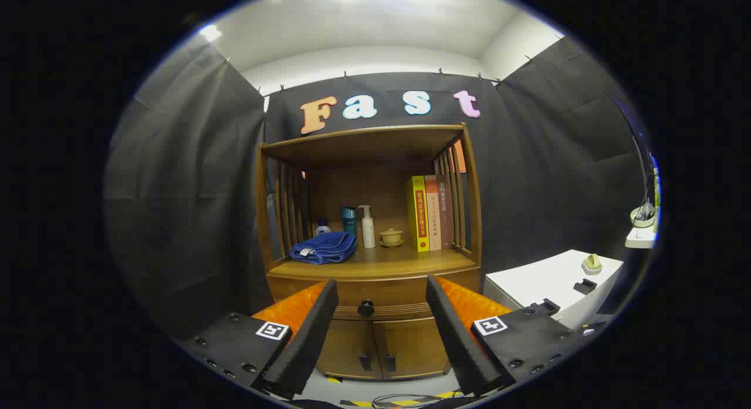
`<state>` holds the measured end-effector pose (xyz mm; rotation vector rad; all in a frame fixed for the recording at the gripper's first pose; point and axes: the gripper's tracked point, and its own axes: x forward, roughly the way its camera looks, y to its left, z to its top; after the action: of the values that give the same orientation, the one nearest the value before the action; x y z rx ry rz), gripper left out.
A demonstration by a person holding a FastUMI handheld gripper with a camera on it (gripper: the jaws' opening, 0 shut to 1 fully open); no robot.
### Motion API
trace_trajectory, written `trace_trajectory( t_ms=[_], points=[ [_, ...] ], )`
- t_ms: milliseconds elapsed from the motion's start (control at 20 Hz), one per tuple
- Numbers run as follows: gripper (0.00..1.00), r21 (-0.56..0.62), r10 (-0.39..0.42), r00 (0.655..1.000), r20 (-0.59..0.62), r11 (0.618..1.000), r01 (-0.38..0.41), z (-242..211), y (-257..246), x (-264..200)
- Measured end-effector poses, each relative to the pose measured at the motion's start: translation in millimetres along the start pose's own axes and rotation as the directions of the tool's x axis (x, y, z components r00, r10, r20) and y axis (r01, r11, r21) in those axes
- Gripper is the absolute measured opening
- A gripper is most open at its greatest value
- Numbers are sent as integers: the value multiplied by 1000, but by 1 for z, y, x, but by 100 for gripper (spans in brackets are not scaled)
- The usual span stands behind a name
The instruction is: Pull open the drawer, take out the items inside it, and place them on the countertop above the cabinet.
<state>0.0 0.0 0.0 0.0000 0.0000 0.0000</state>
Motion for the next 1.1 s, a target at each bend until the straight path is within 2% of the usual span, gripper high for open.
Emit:
trace_trajectory(
  t_ms=[1100],
  points=[
    [99,4,2,1000,1,1000,-2,-11,-10,6]
  ],
)
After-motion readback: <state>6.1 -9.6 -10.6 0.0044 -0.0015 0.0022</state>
